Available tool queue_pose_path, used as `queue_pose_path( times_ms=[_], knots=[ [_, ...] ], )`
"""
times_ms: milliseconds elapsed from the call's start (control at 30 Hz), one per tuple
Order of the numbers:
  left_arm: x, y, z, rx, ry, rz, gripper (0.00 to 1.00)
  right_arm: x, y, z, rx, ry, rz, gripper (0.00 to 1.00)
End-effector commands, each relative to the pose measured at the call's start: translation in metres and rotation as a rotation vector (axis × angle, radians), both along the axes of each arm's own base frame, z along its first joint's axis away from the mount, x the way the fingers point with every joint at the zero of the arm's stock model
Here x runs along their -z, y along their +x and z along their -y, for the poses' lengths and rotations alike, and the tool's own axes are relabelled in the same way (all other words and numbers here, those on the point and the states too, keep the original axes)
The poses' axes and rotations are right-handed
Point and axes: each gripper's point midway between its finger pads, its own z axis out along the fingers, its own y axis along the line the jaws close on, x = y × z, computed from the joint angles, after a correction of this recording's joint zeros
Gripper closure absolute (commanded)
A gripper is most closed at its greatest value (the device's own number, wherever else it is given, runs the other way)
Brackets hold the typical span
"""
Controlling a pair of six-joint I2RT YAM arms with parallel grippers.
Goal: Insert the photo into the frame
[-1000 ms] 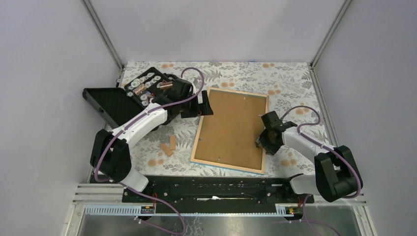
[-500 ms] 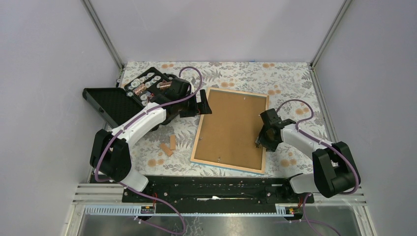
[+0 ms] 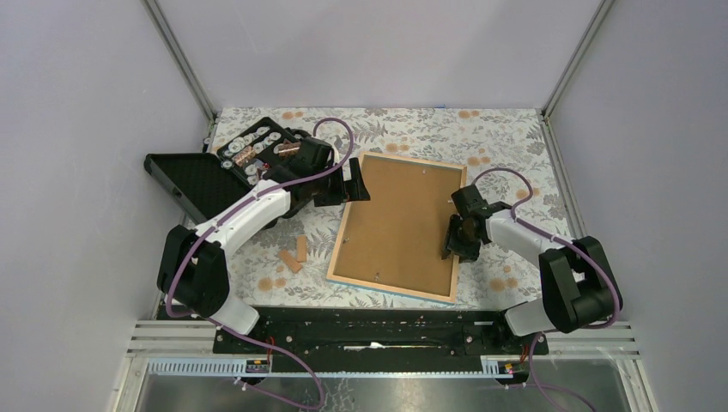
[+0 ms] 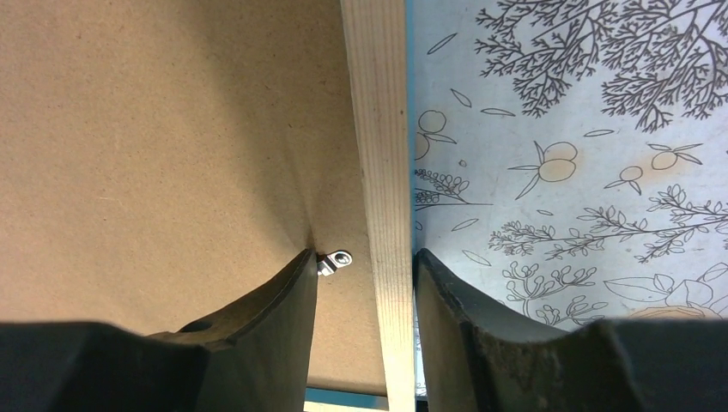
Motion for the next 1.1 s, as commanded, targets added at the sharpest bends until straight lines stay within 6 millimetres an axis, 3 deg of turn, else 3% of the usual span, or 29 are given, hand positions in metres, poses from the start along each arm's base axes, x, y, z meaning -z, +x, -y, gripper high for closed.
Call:
queue_pose_path(
  times_ms=[0, 267, 367, 667, 867, 1000, 1067],
  knots=[
    [-0.008, 0.005, 0.003, 0.004, -0.028, 0.036, 0.02, 0.021, -0.038, 0.01, -0.039, -0.058, -0.175, 1.0],
    [-0.008, 0.003, 0.006, 0.013, -0.044, 0.028, 0.02, 0.012, -0.046, 0.017, 0.011, -0.099, -0.215, 1.0],
    [-0.008, 0.003, 0.006, 0.015, -0.046, 0.028, 0.02, 0.003, -0.041, 0.029, 0.039, -0.163, -0.189, 1.0],
    [-0.011, 0.001, 0.008, 0.022, -0.06, 0.031, 0.02, -0.015, -0.029, 0.026, -0.029, -0.166, -0.159, 1.0],
    [-0.013, 0.0, 0.009, 0.028, -0.072, 0.031, 0.02, -0.012, -0.027, 0.021, -0.057, -0.174, -0.163, 1.0],
    [-0.014, -0.001, 0.01, 0.032, -0.082, 0.031, 0.02, -0.018, -0.014, 0.03, -0.051, -0.24, -0.129, 1.0],
    [-0.015, -0.001, 0.01, 0.032, -0.081, 0.035, 0.02, -0.023, -0.01, 0.022, -0.067, -0.204, -0.111, 1.0]
  ],
)
